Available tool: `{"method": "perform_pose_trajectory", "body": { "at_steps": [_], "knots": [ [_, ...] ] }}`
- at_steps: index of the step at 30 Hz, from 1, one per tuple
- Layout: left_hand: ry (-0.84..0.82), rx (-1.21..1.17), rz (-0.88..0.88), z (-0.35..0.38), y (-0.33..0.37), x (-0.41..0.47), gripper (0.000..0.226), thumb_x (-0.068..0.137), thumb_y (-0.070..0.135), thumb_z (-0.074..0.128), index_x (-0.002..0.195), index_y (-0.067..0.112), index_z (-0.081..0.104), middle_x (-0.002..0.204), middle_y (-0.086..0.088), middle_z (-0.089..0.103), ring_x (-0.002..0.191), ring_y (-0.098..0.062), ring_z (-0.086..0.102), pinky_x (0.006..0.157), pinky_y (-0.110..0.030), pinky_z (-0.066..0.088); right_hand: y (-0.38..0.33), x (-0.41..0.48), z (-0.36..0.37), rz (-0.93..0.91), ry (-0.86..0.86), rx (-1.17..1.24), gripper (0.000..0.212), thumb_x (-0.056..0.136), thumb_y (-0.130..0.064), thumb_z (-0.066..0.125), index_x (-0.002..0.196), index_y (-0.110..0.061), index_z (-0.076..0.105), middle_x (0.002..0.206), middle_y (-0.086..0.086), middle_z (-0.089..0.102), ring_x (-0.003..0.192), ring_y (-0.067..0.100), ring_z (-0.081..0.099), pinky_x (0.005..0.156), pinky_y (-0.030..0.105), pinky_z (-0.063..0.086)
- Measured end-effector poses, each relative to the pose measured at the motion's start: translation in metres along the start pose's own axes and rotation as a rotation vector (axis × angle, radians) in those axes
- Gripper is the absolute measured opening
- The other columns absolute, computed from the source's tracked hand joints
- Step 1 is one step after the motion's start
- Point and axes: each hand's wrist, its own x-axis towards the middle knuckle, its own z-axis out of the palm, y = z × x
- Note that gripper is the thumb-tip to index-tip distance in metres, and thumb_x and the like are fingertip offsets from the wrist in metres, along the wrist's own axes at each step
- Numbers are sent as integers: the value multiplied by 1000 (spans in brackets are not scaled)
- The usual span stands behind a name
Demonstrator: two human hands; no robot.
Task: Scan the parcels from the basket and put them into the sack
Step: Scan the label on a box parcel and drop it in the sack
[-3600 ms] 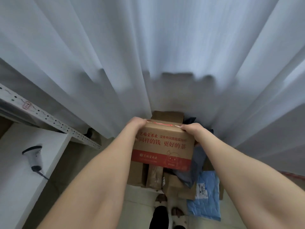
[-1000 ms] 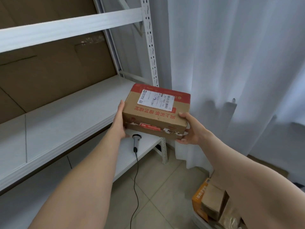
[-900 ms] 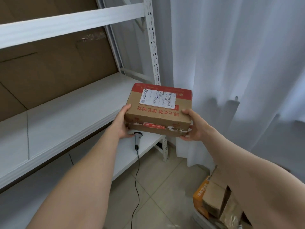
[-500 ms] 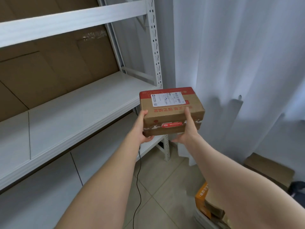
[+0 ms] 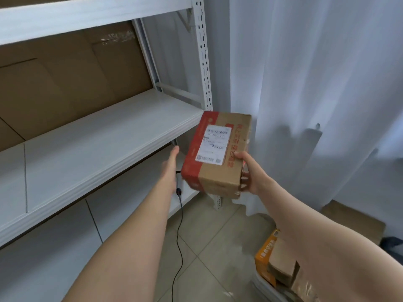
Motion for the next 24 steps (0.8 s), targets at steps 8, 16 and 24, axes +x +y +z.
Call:
{"method": "perform_pose_trajectory", "body": {
  "at_steps": [8, 16, 24],
  "knots": [
    [-449, 125, -306, -39, -46, 41, 72, 58, 67, 73, 111, 19, 62, 101, -9, 74, 94, -28, 70, 88, -50, 48, 46, 44, 11, 188, -157, -25, 44, 85, -50, 62, 118, -20, 65, 112, 7, 73, 94, 25, 71, 81, 36, 55],
    [-346, 95, -501, -36, -100, 104, 87, 37, 63, 82, 112, 24, 61, 96, -11, 74, 99, -32, 65, 74, -50, 52, 82, 127, 18, 372, -104, -12, 37, 89, -49, 60, 113, -21, 67, 98, 6, 76, 76, 22, 74, 57, 31, 57],
    [-49, -23, -405, -40, -117, 190, 58, 68, 59, 69, 116, 27, 59, 105, -7, 70, 99, -27, 63, 79, -42, 47, 96, 240, 72, 341, -28, -271, 39, 84, -38, 73, 111, -12, 61, 97, 2, 71, 86, 20, 68, 65, 31, 53]
  ]
}}
